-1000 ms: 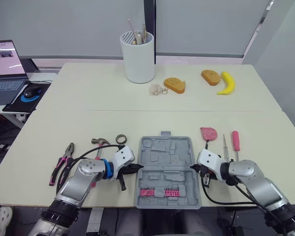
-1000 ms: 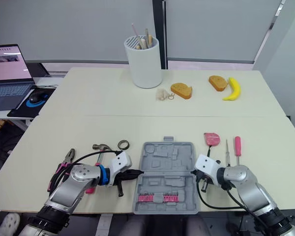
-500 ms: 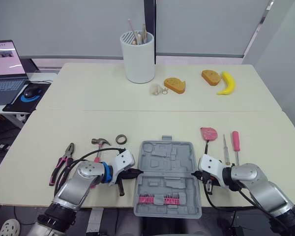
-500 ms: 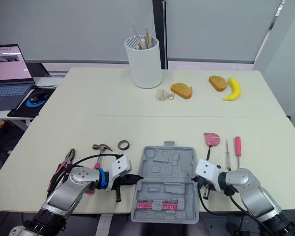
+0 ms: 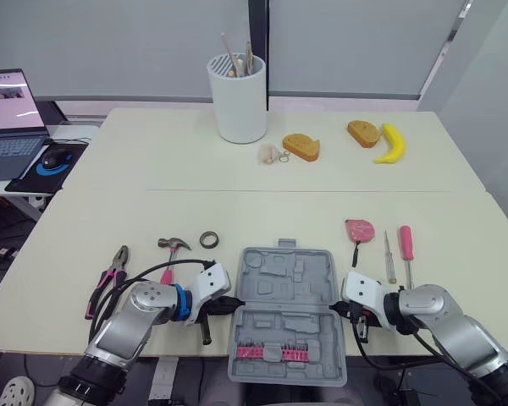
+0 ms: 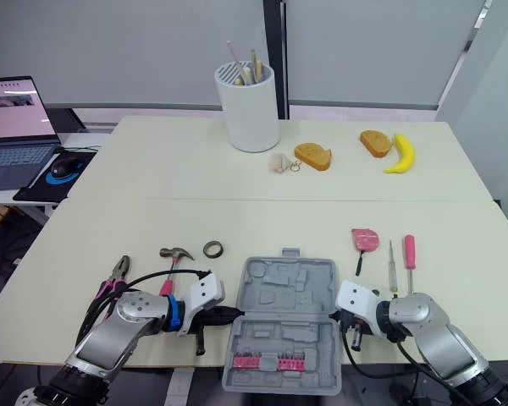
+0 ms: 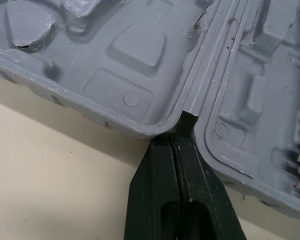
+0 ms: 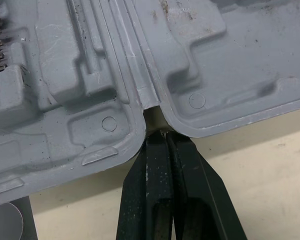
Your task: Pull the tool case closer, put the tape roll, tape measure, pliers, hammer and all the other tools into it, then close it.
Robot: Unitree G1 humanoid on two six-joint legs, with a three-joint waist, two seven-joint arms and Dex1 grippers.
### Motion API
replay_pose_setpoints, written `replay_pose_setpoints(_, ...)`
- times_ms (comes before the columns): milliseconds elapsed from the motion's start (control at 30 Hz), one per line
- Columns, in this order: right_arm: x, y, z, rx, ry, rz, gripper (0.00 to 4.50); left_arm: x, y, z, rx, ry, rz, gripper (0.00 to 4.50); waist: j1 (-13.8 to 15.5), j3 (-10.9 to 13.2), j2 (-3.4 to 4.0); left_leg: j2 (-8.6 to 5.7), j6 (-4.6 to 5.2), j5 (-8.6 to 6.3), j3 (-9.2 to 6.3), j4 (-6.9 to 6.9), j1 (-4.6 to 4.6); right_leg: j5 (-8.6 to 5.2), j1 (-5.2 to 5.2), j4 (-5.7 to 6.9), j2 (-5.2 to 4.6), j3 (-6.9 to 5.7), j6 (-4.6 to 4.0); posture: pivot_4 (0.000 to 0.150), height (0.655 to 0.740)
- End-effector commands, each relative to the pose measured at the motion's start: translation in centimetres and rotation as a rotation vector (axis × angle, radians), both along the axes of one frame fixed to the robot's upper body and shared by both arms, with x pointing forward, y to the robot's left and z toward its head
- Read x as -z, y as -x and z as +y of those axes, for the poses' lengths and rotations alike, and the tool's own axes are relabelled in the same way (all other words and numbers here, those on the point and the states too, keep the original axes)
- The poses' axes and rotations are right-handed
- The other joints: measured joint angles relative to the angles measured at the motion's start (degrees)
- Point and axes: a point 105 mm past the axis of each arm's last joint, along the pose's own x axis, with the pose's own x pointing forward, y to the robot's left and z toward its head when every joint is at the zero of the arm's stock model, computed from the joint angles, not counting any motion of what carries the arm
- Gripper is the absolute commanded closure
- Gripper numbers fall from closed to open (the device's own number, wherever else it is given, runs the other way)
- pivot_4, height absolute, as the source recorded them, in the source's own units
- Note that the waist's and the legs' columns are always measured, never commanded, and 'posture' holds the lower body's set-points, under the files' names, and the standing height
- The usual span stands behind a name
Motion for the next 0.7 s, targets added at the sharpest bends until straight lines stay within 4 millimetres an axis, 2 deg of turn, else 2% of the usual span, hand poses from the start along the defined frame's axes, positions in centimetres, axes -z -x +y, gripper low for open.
replay_pose_setpoints(33, 0.18, 1.13, 0.86, -0.047, -0.027, 0.043, 4.46, -0.49, 0.64, -0.94, 0.053, 0.025, 0.001, 4.50, 0.00, 0.00, 0.00, 0.00, 0.00, 0.00, 0.00, 0.00, 0.00, 0.00, 0.00, 0.00, 0.00, 0.00, 0.00, 0.150, 0.7400)
replay_pose_setpoints(533, 0.15, 1.03, 0.97, -0.052, -0.031, 0.043, 4.46, -0.40, 0.75, -0.46, 0.048, 0.007, 0.002, 4.50, 0.00, 0.00, 0.00, 0.00, 0.00, 0.00, 0.00, 0.00, 0.00, 0.00, 0.00, 0.00, 0.00, 0.00, 0.00, 0.150, 0.7400)
replay_pose_setpoints(700, 0.08, 0.65, 0.44, -0.028, -0.019, 0.033, 4.46, -0.42, 0.57, 0.05, 0.035, -0.004, -0.004, 4.50, 0.00, 0.00, 0.00, 0.00, 0.00, 0.00, 0.00, 0.00, 0.00, 0.00, 0.00, 0.00, 0.00, 0.00, 0.00, 0.150, 0.7400)
